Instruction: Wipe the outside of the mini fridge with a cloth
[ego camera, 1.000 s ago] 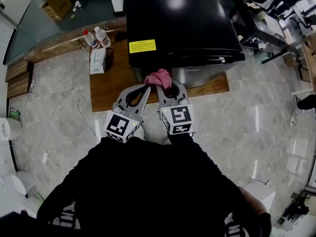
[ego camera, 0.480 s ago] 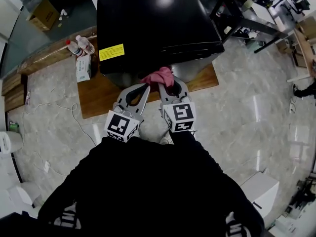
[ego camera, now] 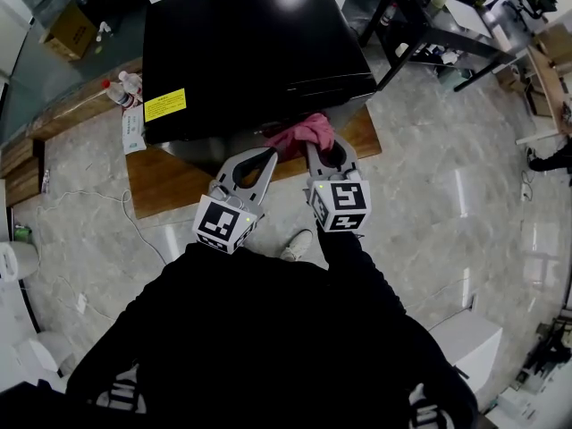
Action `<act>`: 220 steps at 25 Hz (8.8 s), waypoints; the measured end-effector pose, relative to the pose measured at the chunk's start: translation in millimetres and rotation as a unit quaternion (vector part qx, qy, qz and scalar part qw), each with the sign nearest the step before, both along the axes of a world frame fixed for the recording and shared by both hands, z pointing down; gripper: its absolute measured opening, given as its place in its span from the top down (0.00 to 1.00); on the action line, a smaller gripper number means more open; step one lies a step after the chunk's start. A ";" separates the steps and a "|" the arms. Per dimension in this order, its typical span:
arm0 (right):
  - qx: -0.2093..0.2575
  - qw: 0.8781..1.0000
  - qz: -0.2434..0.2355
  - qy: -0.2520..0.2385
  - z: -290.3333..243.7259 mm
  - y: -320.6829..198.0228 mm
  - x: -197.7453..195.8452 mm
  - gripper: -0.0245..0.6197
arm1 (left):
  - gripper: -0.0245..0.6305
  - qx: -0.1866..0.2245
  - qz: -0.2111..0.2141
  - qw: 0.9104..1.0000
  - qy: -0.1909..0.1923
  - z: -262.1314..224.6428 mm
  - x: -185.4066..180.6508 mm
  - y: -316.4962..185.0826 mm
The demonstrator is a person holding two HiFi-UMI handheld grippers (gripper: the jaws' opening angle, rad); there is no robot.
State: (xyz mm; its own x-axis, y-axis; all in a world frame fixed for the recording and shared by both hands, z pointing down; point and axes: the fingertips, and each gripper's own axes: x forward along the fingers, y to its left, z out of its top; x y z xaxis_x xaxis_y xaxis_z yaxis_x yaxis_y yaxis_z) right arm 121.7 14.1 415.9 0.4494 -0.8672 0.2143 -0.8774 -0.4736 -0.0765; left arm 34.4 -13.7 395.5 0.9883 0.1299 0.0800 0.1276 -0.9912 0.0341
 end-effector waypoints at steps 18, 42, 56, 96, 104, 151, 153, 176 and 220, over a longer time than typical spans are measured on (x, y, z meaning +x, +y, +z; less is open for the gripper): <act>0.005 1.000 0.009 -0.008 12.6 79.0 93.8 0.86 | 0.96 -0.002 -0.075 0.997 -0.006 6.7 20.8 50.4; -0.031 0.986 -0.159 -0.042 128.8 -79.6 -158.8 0.86 | 0.96 -0.022 -0.133 0.990 -0.038 129.3 -139.9 -86.2; -0.073 0.981 -0.148 -0.102 223.8 -138.1 -184.8 0.86 | 0.95 -0.035 -0.142 0.984 -0.098 207.2 -141.9 -119.8; -0.084 0.980 0.069 -0.169 282.1 67.2 96.5 0.86 | 0.96 -0.024 -0.027 0.992 -0.123 230.2 77.1 49.2; -0.044 0.989 0.030 -0.137 233.6 117.1 122.3 0.86 | 0.96 -0.025 -0.007 0.995 -0.097 191.5 114.7 99.9; 0.044 0.940 -0.331 0.073 -2.6 44.1 316.6 0.86 | 0.96 -0.087 -0.098 0.991 -0.008 26.9 339.2 172.6; 0.046 0.927 -0.364 0.081 -1.4 24.8 321.9 0.86 | 0.95 -0.087 -0.140 0.986 0.001 27.5 348.1 161.9; 0.082 0.890 -0.433 0.116 -13.8 -151.1 325.0 0.86 | 0.96 -0.054 -0.327 0.942 0.051 37.0 362.3 83.3; -0.109 0.910 -0.399 0.027 292.6 -183.5 352.9 0.87 | 0.96 -0.111 -0.325 0.938 -0.045 192.9 380.1 66.1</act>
